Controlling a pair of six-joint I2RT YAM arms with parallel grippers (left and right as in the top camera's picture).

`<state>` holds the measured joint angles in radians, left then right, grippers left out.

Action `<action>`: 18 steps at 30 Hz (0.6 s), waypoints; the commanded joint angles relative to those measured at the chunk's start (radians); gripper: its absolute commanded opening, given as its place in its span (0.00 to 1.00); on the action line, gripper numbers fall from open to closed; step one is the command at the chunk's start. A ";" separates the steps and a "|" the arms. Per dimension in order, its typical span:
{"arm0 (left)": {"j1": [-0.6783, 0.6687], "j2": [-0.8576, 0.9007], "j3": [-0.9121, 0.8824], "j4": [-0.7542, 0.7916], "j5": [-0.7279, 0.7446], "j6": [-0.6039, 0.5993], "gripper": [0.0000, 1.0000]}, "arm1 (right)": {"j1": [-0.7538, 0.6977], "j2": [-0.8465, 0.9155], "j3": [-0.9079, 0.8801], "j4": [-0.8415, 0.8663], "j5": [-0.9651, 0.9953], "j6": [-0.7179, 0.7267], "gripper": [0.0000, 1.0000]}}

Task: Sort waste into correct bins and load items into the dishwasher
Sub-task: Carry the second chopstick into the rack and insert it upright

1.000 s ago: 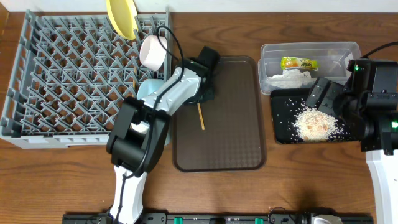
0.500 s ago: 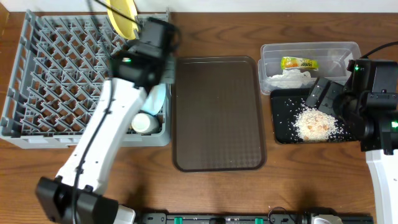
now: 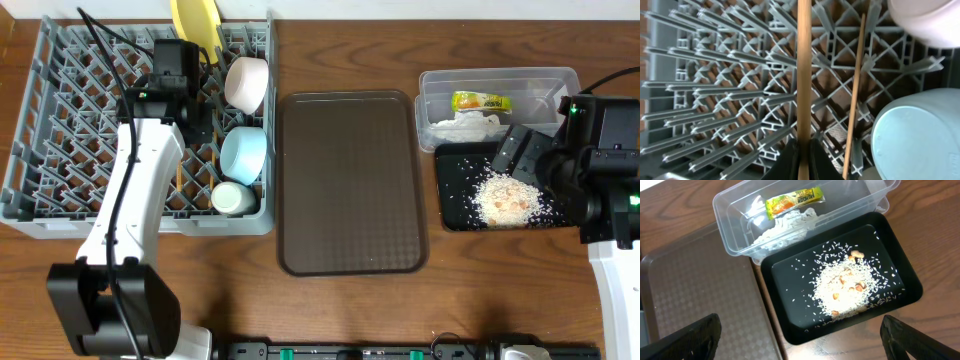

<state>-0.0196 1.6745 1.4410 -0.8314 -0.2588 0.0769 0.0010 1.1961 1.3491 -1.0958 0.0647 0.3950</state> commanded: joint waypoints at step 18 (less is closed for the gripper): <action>0.003 0.110 -0.003 0.053 0.038 0.011 0.42 | -0.009 0.002 0.010 0.000 0.013 0.008 0.99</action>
<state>-0.0185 1.7878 1.4349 -0.7773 -0.2157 0.1017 0.0010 1.1961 1.3491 -1.0958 0.0650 0.3950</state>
